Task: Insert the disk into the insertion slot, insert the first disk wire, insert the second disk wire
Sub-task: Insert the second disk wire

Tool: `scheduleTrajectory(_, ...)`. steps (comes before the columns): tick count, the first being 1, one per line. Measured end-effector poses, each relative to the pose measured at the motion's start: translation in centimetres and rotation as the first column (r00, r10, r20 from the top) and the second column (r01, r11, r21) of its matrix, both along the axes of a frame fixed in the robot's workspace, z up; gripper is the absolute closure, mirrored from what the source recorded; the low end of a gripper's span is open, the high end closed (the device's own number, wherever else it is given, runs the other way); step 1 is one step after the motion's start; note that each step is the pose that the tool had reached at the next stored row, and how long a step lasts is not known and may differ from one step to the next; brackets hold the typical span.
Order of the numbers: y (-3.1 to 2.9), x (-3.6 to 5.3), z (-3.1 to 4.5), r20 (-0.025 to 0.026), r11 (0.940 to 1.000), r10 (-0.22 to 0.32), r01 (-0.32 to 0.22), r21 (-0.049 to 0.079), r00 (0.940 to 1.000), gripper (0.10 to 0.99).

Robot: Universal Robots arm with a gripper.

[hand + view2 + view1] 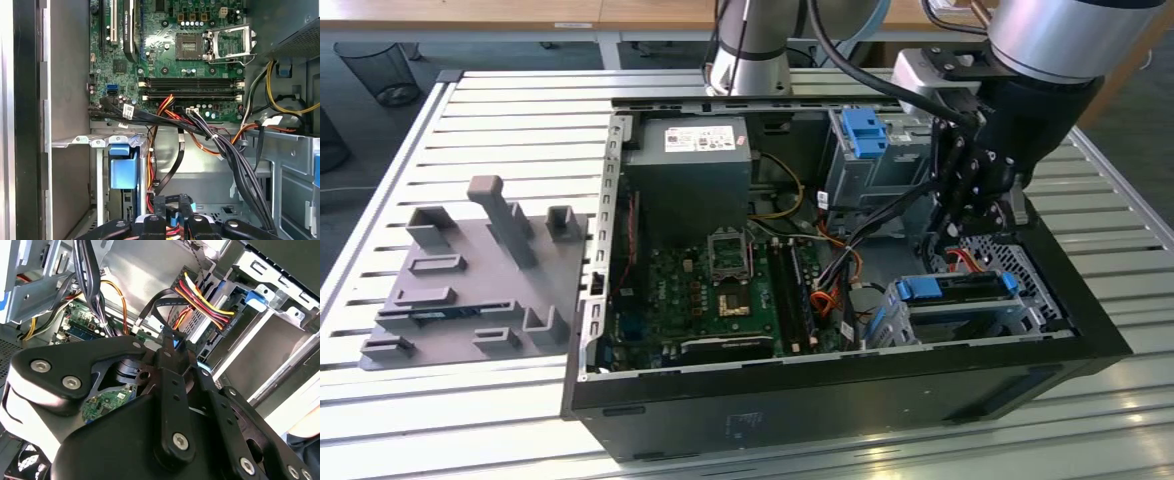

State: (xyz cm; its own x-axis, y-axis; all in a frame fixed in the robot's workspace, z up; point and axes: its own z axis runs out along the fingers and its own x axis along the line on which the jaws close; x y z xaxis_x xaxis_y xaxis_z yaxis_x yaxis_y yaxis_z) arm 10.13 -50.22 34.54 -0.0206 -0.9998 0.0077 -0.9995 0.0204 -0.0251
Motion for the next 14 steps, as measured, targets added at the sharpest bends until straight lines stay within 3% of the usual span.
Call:
scheduleTrajectory(4,0.03,0.13,-0.18,0.0,0.9999,0.0,0.0,-0.013,1.0,0.851)
scheduleTrajectory(5,0.04,0.18,-0.23,0.0,0.9999,0.0,0.0,-0.016,1.0,0.914)
scheduleTrajectory(8,0.04,0.33,-0.33,0.0,0.9998,-0.001,0.001,-0.022,1.0,0.937)
scheduleTrajectory(11,0.01,0.43,-0.36,0.0001,0.9998,-0.001,0.001,-0.021,1.0,0.937)
scheduleTrajectory(14,-0.17,0.44,-0.37,0.0,0.9999,-0.001,0.001,-0.011,1.0,0.937)
